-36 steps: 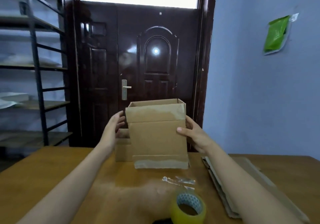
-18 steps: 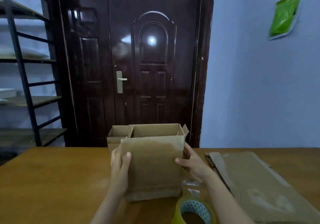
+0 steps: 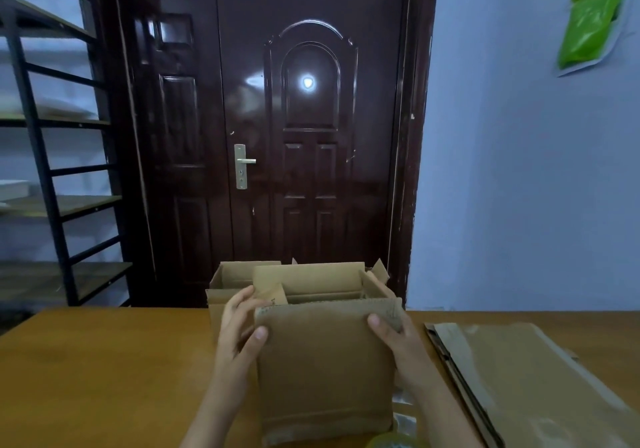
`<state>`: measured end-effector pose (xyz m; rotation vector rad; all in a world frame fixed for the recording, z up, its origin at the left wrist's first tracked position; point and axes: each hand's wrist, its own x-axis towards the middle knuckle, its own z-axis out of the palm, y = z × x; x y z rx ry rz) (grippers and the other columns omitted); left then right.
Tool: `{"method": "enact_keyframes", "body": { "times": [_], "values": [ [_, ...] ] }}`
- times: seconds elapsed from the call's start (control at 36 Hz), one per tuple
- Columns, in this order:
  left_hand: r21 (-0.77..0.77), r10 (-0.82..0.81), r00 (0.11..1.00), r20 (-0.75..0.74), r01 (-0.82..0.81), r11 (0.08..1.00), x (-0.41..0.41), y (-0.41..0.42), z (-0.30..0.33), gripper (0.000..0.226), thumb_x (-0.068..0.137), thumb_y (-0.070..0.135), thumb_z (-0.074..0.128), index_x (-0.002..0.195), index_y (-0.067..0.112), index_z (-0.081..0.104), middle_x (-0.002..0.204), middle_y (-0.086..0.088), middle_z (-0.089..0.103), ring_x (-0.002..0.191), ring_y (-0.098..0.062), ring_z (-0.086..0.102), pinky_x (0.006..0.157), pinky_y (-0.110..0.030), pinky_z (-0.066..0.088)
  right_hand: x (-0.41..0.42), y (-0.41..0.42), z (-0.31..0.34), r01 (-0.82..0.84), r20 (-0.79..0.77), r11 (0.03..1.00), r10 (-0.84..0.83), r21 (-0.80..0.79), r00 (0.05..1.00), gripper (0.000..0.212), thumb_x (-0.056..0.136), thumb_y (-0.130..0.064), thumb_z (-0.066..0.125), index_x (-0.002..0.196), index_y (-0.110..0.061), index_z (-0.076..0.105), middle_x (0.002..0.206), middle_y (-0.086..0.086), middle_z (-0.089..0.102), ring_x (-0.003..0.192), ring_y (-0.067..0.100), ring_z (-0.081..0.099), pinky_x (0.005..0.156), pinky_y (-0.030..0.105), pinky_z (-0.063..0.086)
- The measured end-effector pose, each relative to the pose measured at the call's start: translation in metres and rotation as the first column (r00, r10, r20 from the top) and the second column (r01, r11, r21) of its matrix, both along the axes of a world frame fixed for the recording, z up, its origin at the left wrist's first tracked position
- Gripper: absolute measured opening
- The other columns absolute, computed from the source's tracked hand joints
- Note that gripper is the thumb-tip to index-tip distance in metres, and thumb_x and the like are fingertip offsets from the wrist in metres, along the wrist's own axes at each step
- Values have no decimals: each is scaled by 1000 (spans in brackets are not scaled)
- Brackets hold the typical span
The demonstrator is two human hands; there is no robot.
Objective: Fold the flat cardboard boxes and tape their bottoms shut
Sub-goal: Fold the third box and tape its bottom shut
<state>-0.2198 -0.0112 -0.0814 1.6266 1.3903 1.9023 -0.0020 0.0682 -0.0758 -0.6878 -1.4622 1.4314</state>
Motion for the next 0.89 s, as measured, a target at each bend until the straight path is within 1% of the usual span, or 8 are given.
{"method": "enact_keyframes", "body": {
  "times": [0.11, 0.19, 0.25, 0.42, 0.5, 0.58, 0.69, 0.89],
  "values": [
    [15, 13, 999, 30, -13, 1000, -3, 4, 1, 57, 56, 90, 49, 90, 48, 66, 130, 17, 46, 119, 14, 41, 88, -6, 39, -4, -1, 8, -64, 148, 984, 39, 168, 988, 105, 49, -75, 73, 138, -41, 30, 134, -29, 48, 121, -5, 48, 88, 15, 47],
    [11, -9, 996, 90, 8, 1000, -7, 5, 1, 52, 57, 86, 54, 89, 49, 69, 127, 22, 50, 128, -11, 42, 104, -39, 36, -7, -3, 11, -105, 205, 977, 66, 186, 977, 110, 49, -82, 66, 140, -43, 19, 135, -29, 44, 122, -3, 47, 94, 19, 43],
    [5, -29, 992, 126, 29, 1000, -9, 6, 2, 45, 59, 74, 61, 90, 44, 72, 132, 16, 48, 127, -13, 44, 104, -45, 36, -7, -5, 13, -81, 219, 980, 40, 180, 975, 113, 49, -87, 59, 143, -46, 12, 144, -23, 31, 128, 5, 40, 102, 27, 40],
    [-23, -46, 983, 178, 51, 998, -15, 9, 1, 52, 58, 48, 60, 77, -1, 60, 129, 16, 53, 118, 2, 48, 98, -36, 36, -11, -10, 16, 15, 275, 977, -74, 210, 959, 61, 76, -60, 50, 131, -45, 27, 130, -28, 34, 115, -5, 41, 80, 9, 40],
    [-40, -47, 977, 207, 57, 998, -16, 8, 2, 48, 52, 45, 61, 83, 8, 59, 123, 23, 55, 113, 4, 50, 90, -29, 39, -11, -10, 17, 65, 324, 959, -157, 277, 933, 40, 87, -51, 54, 120, -41, 33, 123, -30, 32, 116, -4, 38, 76, 8, 36],
    [-38, -67, 963, 261, 79, 996, -9, 6, 7, 49, 58, 27, 62, 106, 23, 56, 107, 32, 60, 107, 8, 53, 75, -11, 43, -11, -7, 17, 92, 287, 960, -169, 264, 943, 50, 90, -33, 58, 124, -44, 23, 122, -28, 33, 111, -11, 37, 74, 7, 35],
    [-33, -83, 977, 195, 92, 995, -14, 5, 9, 61, 70, 18, 52, 129, 35, 50, 118, 13, 61, 113, 4, 52, 89, -15, 38, -13, -4, 17, 72, 349, 928, -209, 367, 914, 56, 91, -31, 58, 131, -52, 24, 122, -33, 32, 117, -9, 33, 87, 13, 33],
    [-87, -92, 991, 100, 101, 991, -17, 5, 12, 32, 70, 15, 48, 87, 9, 75, 113, 3, 64, 108, -1, 55, 84, -7, 39, -13, -3, 20, 82, 396, 888, -282, 452, 874, 20, 91, -35, 53, 106, -27, 64, 109, -15, 41, 111, 0, 41, 85, 16, 37]
  ]
}}
